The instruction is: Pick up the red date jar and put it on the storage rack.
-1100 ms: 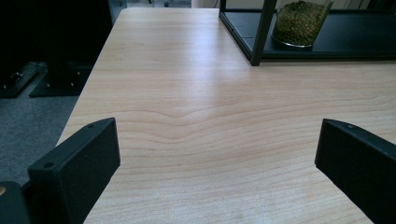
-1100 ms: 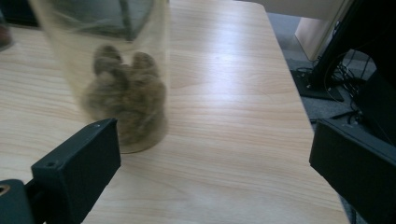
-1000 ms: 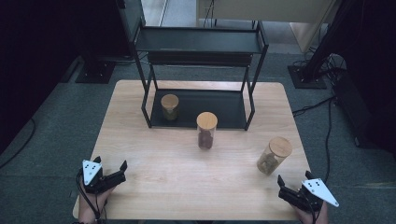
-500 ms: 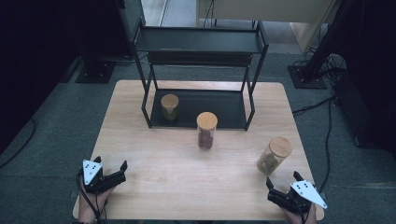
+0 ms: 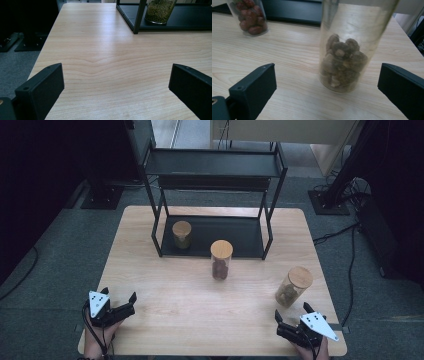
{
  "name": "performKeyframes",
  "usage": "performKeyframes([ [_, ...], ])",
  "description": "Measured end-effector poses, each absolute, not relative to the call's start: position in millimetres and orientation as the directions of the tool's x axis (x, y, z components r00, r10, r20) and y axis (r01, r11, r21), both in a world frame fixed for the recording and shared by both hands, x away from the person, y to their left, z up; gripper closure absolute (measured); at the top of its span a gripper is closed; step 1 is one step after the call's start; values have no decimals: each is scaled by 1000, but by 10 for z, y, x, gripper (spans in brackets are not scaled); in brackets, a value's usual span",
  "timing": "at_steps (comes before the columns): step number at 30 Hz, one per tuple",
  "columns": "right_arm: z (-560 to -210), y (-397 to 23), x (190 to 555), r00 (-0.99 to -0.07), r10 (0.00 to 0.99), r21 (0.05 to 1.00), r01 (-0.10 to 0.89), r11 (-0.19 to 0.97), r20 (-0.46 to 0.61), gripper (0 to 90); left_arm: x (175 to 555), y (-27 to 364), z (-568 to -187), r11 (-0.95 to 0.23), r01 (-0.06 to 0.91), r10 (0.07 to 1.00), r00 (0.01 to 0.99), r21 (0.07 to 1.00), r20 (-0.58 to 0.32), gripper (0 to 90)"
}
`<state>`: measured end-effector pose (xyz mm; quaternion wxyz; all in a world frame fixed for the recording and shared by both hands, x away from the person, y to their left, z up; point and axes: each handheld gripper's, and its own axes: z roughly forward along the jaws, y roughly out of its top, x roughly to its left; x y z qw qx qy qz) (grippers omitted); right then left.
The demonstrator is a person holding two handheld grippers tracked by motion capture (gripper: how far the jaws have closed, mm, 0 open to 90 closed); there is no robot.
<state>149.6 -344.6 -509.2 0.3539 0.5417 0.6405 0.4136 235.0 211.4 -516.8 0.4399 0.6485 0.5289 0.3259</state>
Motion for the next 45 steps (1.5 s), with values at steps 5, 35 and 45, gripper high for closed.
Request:
performKeyframes([
  [5, -5073, -3339, 1512, -189, 982, 916, 393, 81, -6, 17, 2352, 2116, -5168, -52, 400, 972, 230, 915, -45, 2],
  [35, -5081, -2780, 1710, -300, 954, 915, 379, 139, -20, 17, 2349, 2116, -5168, -54, 397, 971, 236, 916, -45, 2],
  [45, -5093, -2624, 1781, -330, 943, 912, 377, 161, -30, 17, 2348, 2119, -5168, -53, 397, 970, 238, 916, -48, 2],
])
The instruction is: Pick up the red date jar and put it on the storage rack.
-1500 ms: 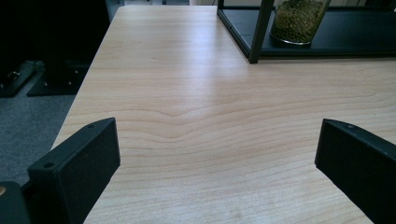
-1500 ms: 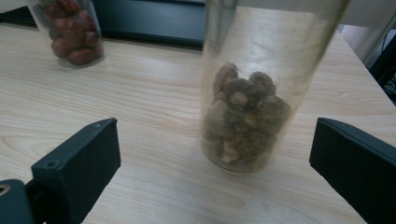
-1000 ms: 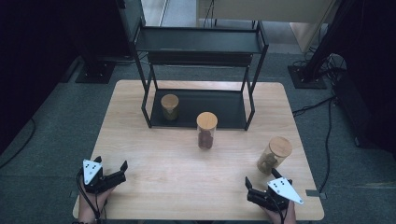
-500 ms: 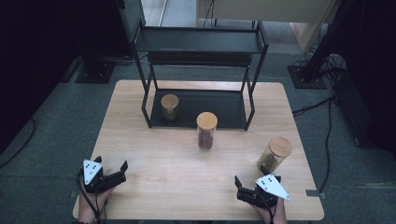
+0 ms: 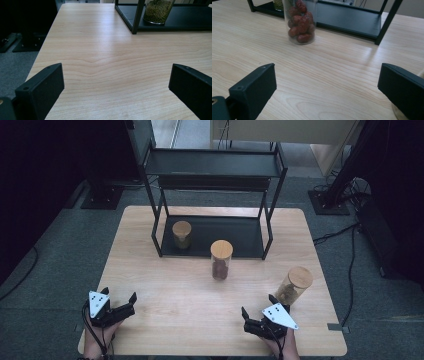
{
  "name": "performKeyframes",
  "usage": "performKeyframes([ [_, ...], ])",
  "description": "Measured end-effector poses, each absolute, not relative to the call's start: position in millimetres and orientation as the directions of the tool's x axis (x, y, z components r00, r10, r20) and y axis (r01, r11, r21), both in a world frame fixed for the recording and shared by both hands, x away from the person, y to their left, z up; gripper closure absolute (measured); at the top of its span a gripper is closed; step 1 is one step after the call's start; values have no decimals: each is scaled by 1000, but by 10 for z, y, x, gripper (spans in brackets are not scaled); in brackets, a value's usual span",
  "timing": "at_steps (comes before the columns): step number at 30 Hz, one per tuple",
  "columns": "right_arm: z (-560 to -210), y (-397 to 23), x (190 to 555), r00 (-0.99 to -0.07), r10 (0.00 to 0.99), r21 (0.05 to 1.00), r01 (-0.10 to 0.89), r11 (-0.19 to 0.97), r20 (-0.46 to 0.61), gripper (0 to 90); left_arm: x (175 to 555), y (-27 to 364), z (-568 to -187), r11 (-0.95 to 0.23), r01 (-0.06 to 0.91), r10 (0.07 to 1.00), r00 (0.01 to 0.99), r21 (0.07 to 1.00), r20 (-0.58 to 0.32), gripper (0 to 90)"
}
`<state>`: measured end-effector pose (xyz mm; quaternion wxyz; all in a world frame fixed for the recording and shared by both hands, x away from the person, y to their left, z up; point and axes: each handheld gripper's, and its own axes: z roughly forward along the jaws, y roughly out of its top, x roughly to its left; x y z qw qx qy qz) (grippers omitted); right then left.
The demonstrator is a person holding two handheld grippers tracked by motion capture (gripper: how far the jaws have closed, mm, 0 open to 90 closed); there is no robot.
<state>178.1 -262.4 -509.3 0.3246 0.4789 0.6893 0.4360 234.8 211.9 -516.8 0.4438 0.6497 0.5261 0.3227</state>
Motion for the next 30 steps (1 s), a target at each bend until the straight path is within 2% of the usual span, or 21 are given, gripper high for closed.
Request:
performKeyframes([
  [30, -5085, -2187, 2140, -402, 914, 907, 368, 204, -42, 17, 2348, 2132, -5169, -41, 394, 969, 240, 918, -60, 2],
])
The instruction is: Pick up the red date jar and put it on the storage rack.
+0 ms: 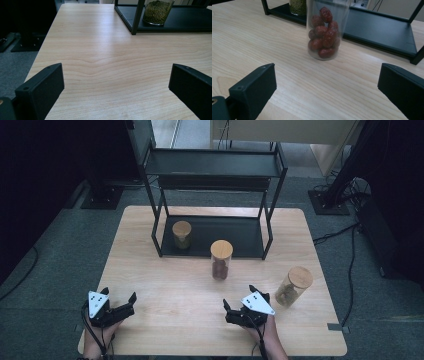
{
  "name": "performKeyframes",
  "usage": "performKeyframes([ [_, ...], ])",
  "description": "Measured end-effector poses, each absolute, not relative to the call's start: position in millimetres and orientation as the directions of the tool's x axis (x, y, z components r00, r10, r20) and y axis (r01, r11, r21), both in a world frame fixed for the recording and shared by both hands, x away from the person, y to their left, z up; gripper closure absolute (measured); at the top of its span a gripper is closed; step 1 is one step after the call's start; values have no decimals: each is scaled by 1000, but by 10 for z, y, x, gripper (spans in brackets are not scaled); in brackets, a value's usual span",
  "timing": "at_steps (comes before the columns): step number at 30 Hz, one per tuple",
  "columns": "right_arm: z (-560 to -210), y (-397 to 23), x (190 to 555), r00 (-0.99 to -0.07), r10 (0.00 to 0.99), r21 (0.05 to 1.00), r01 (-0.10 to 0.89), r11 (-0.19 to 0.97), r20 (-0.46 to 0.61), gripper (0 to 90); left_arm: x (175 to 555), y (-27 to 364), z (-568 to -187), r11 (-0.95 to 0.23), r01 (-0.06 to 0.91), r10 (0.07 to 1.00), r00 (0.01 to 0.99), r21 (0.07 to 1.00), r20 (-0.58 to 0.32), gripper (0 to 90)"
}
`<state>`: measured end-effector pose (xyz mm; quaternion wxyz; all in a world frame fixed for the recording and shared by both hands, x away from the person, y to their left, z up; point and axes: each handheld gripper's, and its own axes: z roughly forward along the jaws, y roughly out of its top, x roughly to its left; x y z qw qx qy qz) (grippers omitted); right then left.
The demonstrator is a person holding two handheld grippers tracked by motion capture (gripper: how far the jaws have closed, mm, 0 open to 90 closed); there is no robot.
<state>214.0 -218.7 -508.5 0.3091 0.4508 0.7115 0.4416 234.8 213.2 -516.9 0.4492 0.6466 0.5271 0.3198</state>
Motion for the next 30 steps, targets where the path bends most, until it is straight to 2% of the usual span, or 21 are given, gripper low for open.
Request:
performKeyframes([
  [30, -5047, -1933, 2554, -430, 902, 900, 377, 219, -39, 18, 2350, 2138, -5168, -36, 397, 968, 243, 917, -67, 2],
])
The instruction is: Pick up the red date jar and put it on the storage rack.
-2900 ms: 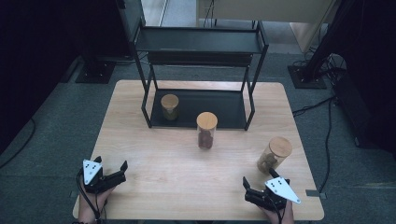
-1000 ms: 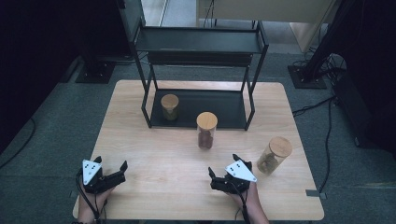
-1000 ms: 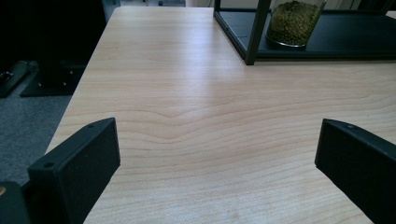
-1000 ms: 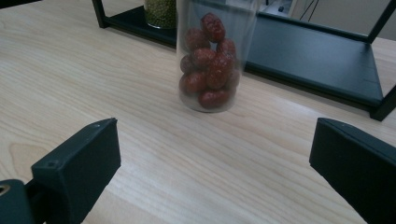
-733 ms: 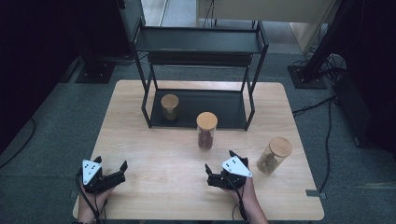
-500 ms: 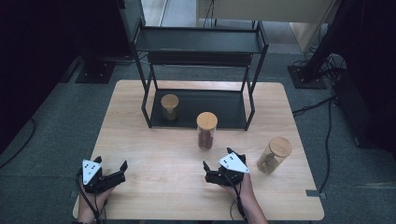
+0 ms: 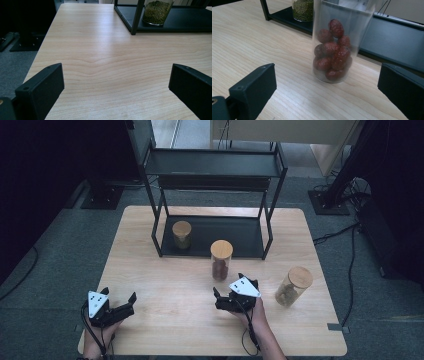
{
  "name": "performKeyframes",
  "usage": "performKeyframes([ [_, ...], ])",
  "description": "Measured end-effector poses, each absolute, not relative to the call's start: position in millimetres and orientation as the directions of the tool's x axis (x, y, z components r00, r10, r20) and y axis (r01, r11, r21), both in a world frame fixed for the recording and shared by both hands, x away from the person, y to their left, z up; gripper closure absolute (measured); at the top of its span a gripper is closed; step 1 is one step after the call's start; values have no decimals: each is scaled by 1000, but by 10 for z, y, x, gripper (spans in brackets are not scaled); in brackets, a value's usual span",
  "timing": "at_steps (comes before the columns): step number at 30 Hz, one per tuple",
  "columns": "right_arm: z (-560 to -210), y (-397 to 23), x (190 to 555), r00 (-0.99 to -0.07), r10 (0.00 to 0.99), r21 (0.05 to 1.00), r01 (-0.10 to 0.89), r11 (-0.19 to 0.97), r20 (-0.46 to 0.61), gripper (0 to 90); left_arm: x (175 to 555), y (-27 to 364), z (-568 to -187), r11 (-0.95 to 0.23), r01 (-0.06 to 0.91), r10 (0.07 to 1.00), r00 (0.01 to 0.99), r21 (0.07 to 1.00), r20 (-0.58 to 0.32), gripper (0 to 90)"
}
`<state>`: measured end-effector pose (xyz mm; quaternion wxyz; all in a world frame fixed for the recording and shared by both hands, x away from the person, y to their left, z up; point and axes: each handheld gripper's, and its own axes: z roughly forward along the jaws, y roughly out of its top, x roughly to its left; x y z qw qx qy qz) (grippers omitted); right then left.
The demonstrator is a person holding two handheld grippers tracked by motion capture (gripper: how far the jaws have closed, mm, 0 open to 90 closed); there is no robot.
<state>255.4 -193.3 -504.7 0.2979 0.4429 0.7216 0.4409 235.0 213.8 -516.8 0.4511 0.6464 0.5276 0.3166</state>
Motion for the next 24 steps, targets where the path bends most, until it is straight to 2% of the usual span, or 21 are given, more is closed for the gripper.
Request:
performKeyframes([
  [24, -4946, -1867, 2844, -426, 904, 906, 368, 211, -38, 23, 2355, 2150, -5169, -25, 401, 966, 246, 916, -81, 2],
])
